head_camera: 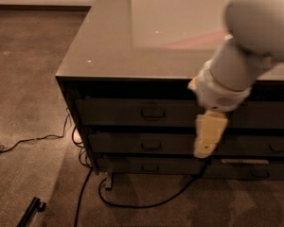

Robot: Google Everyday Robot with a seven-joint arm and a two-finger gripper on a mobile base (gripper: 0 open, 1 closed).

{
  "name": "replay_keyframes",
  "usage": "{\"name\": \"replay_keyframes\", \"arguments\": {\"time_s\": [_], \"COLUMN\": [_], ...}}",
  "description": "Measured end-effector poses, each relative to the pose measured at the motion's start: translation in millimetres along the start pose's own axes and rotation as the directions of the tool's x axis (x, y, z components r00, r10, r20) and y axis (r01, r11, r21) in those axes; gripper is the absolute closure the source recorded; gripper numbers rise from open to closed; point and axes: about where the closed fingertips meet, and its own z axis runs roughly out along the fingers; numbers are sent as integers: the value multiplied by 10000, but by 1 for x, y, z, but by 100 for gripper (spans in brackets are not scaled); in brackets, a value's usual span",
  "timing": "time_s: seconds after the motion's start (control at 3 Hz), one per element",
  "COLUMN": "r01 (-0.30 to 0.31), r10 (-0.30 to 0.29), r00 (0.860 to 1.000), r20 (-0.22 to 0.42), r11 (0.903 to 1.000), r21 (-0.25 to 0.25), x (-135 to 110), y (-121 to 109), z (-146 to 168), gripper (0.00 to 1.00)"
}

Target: Open top drawer

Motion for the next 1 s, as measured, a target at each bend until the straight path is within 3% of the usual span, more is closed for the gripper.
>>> {"name": "replay_keyframes", "arguments": {"time_s": [0.33, 0.67, 1.0], "r01": [-101, -176, -530], "r10": [75, 211, 507], "r00": [9926, 9842, 9935], "r20": [-1214, -1757, -1020], "r11": [9997, 9996, 9984], "r21": [-206, 213, -200], "x": [-7, 0, 9], "y": [-22, -33, -31], "z": [45, 46, 58], "gripper": [0, 0, 0]}}
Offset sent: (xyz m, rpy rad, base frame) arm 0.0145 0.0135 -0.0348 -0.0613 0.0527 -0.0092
